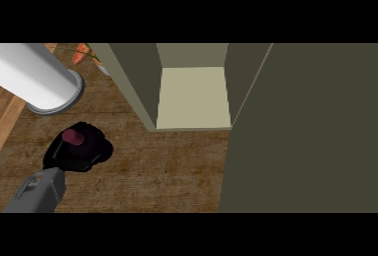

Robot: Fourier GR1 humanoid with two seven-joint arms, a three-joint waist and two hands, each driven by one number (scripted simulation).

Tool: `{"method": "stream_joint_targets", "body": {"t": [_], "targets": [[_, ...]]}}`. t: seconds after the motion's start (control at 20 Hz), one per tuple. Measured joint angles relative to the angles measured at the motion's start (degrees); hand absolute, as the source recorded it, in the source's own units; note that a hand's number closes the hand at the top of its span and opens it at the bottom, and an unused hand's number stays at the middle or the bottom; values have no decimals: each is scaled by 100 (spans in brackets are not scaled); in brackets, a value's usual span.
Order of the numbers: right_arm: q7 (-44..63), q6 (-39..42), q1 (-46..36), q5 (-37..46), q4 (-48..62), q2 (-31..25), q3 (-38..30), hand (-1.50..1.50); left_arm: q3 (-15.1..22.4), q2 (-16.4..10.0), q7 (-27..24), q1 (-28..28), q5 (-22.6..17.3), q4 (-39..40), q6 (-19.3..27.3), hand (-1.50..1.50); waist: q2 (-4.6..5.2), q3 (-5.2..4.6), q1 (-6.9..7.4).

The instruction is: Pick up the wine, place it into the cabinet and close the cabinet

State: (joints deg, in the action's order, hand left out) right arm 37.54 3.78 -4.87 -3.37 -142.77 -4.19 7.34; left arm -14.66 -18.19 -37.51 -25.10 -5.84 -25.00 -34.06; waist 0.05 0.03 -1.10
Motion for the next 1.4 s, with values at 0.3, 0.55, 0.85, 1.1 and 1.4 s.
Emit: {"method": "stream_joint_targets", "body": {"t": [0.3,0.55,0.85,1.1,1.4], "targets": [[-14,24,-40,-3,23,1,-50,-150,354,53,-588,150,418,-424,627,150,-15,11,35],[18,22,37,-11,3,-15,-130,-150,213,385,-654,650,159,-1156,1247,150,-46,18,107],[-116,120,148,-48,42,-12,-225,-150,247,638,-655,1496,38,-2519,1751,150,-43,11,152],[-46,124,7,-81,55,-18,-347,-150,427,944,-128,1953,-188,-3886,1901,150,-38,7,160],[107,108,-84,-109,40,2,-350,-150,735,1199,1064,2375,-641,-5547,1873,150,-37,5,147]]}}
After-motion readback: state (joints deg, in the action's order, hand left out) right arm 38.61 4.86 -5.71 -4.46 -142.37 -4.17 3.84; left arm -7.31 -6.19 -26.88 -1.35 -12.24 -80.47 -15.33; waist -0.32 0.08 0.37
